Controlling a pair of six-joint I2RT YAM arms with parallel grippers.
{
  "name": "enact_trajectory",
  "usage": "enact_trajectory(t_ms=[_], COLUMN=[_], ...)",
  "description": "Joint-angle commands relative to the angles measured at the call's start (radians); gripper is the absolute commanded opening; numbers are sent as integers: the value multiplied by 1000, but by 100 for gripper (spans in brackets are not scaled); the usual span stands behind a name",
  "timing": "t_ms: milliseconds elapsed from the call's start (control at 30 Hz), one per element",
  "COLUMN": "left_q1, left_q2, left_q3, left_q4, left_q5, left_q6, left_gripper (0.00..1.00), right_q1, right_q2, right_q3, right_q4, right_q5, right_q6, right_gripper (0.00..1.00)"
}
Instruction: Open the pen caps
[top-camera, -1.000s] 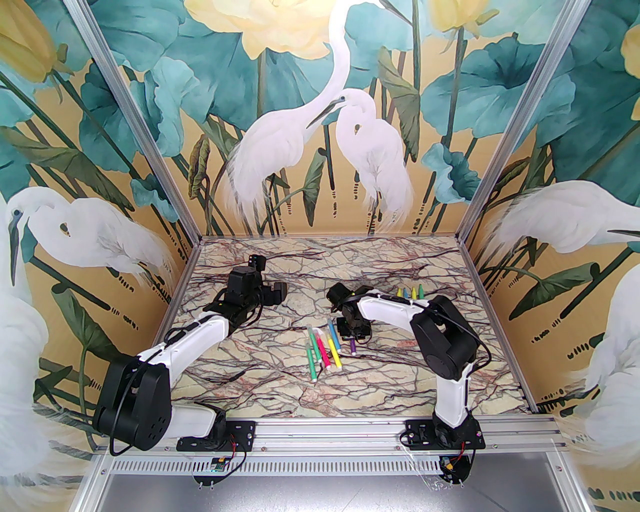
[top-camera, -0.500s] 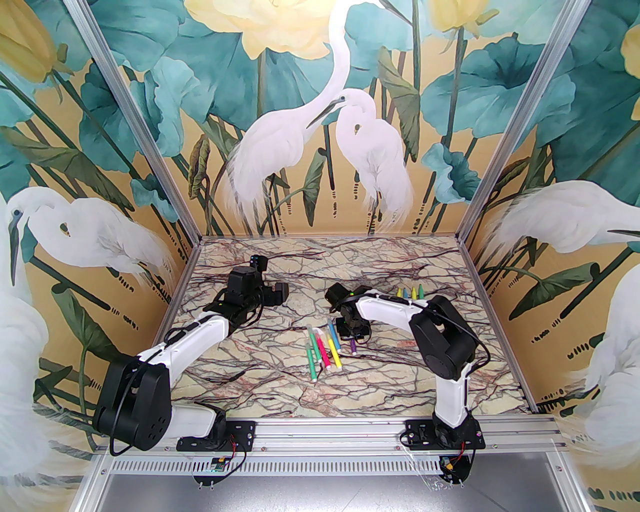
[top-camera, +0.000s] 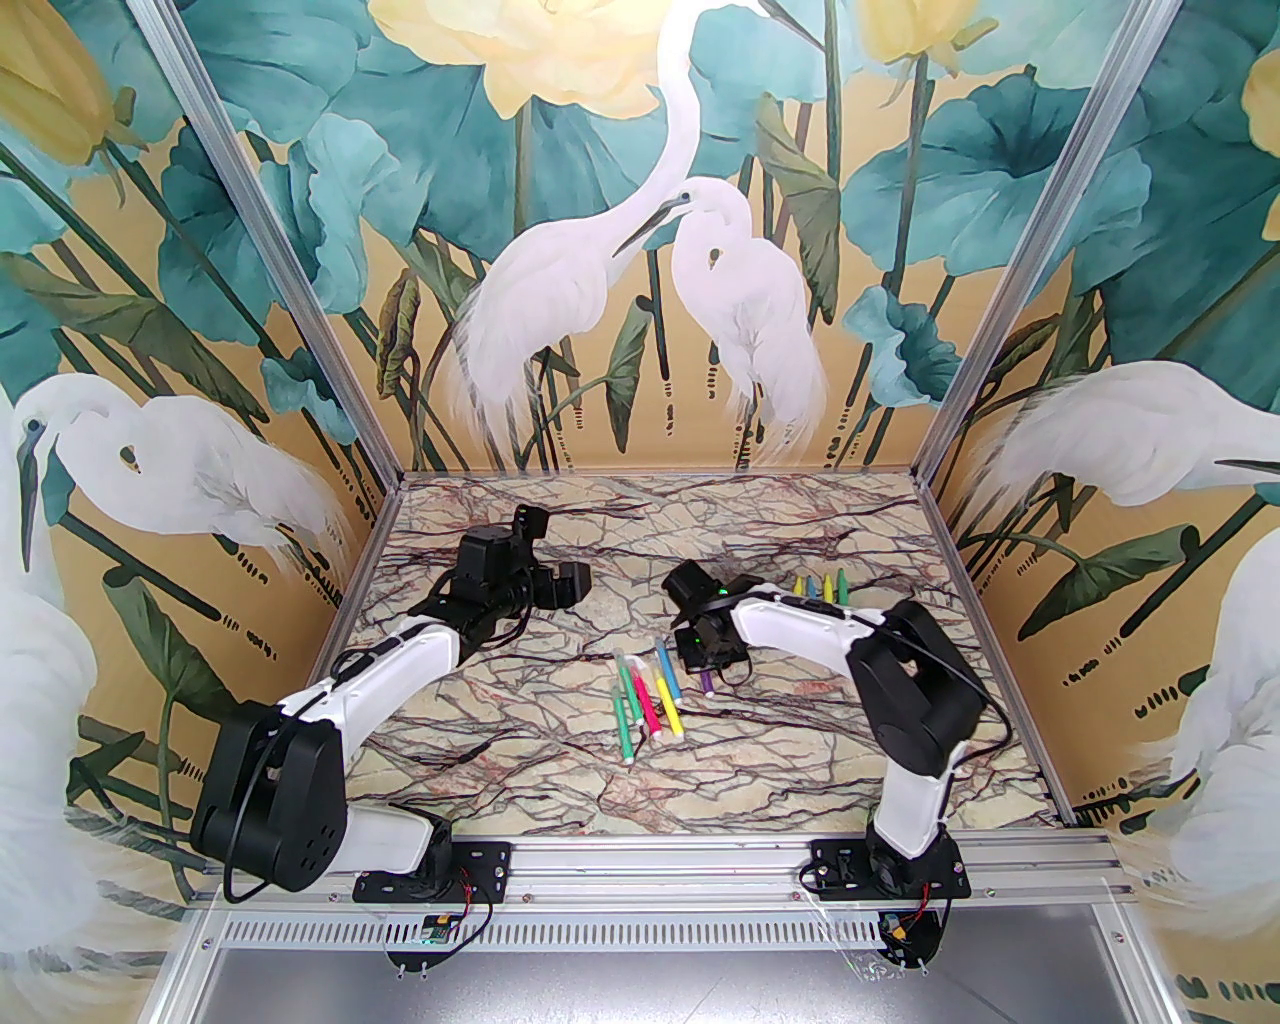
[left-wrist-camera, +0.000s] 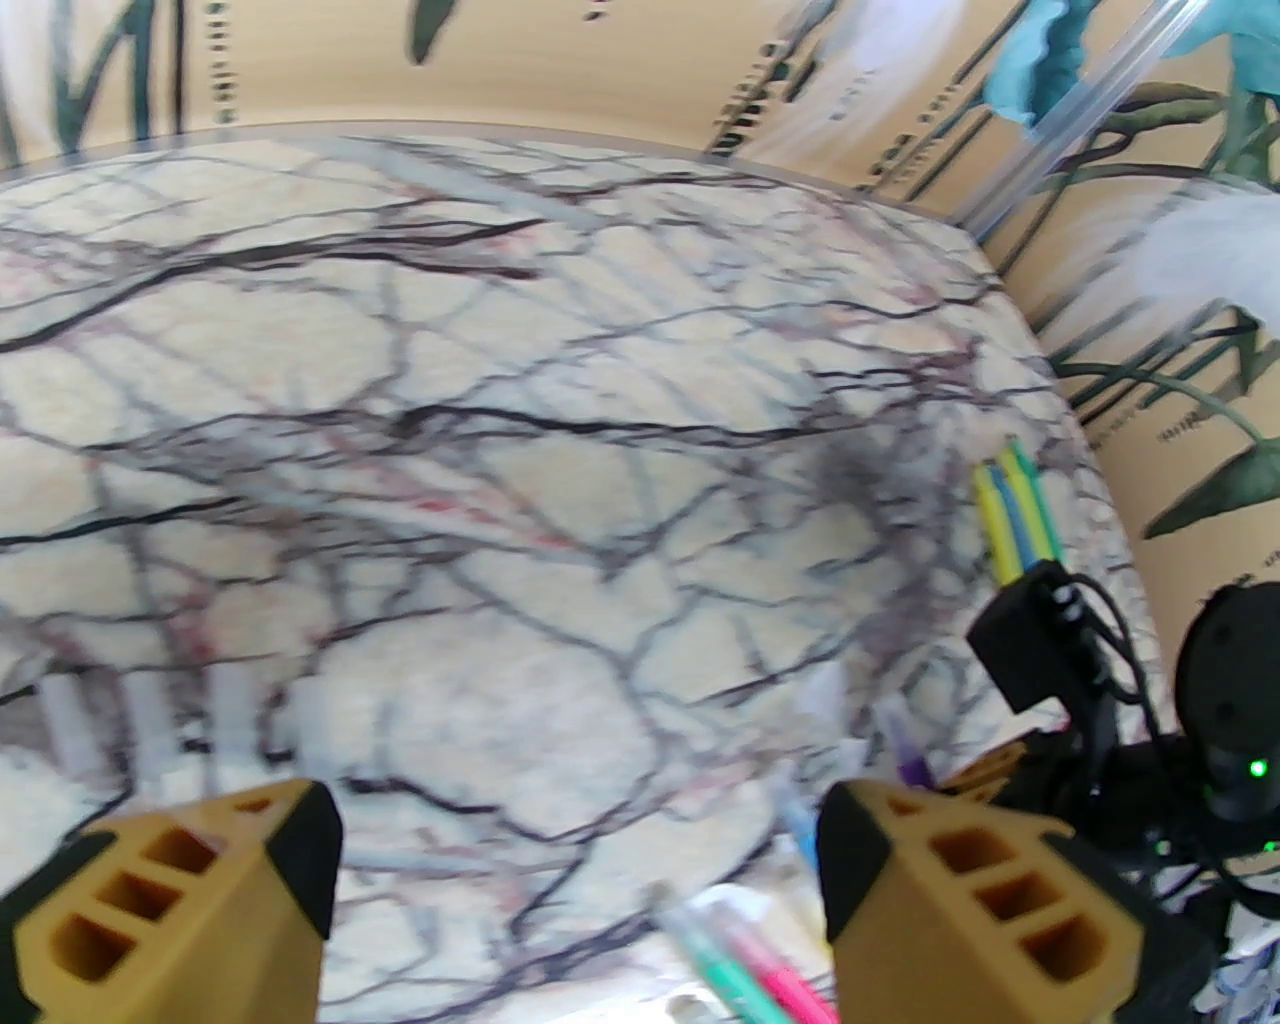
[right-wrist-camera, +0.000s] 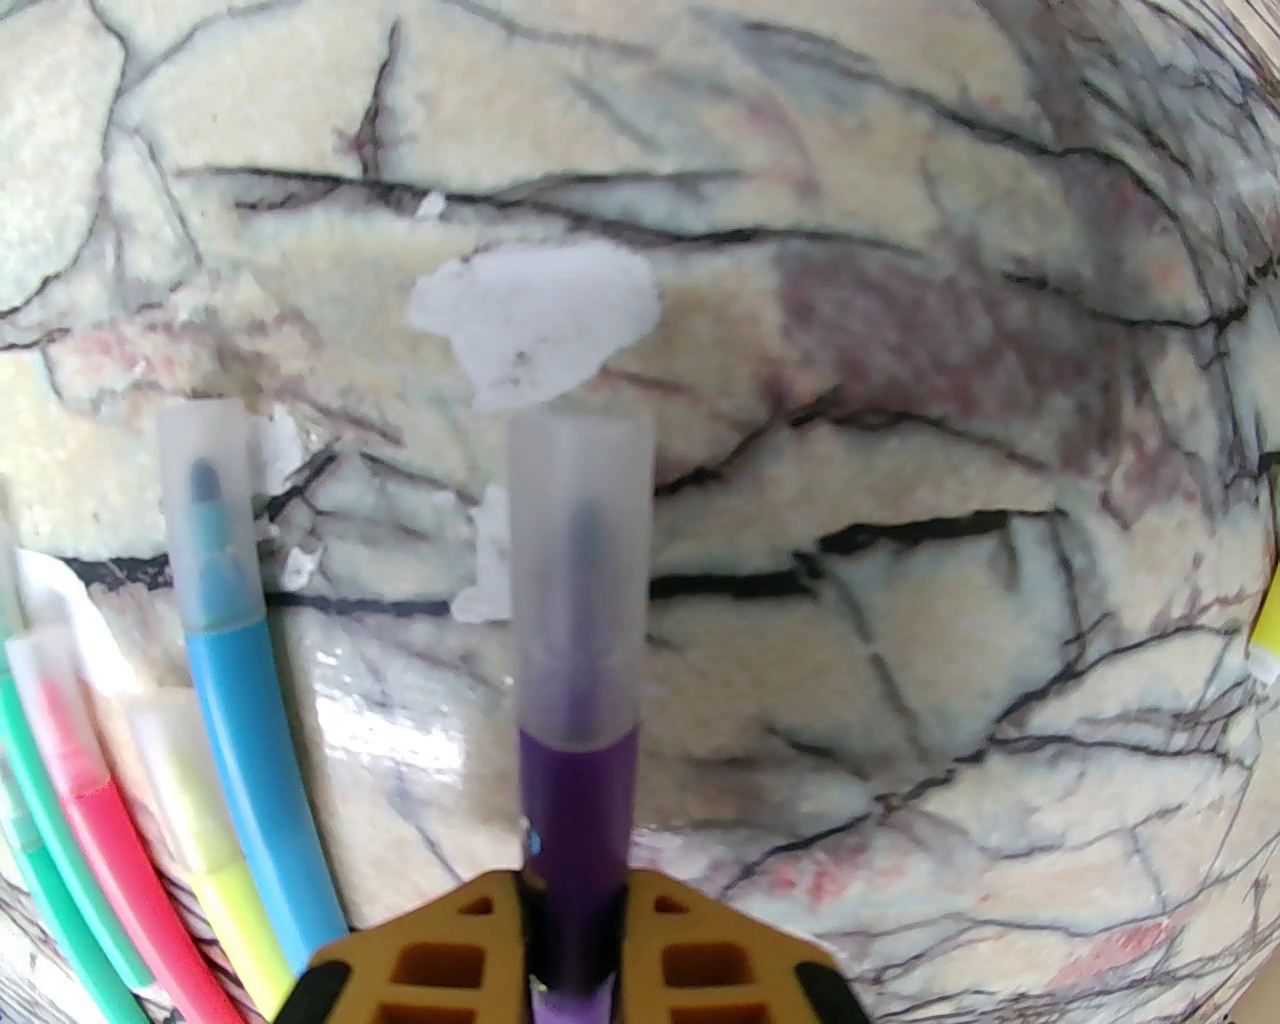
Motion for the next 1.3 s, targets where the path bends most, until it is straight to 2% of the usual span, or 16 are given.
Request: enact_trajectory(t_ms=[0,267,567,967,1267], left_q1=[-8,-72,-133,-151,-167], left_q2=[41,148,211,234,266], left_q3=[39,132,168,139,149], left_q4=[24,27,119,274,312], left_q5=[110,251,342,488,551], left_q6=[-54,-100,-182,-305,-346], left_gripper=[82,78,75,75,68], right_q1=[-28,-41,-42,-40,-39], right_q2=[-88,-224,-337,-407,-426], right_q3=[-64,-165,-246,-260,-243], right_q4=[110,255,392,447,454], right_q5=[-72,-165,-214,-242,-253], right_q6=[-57,-170,-202,-229,-248], right_gripper=[5,5,5,5,4])
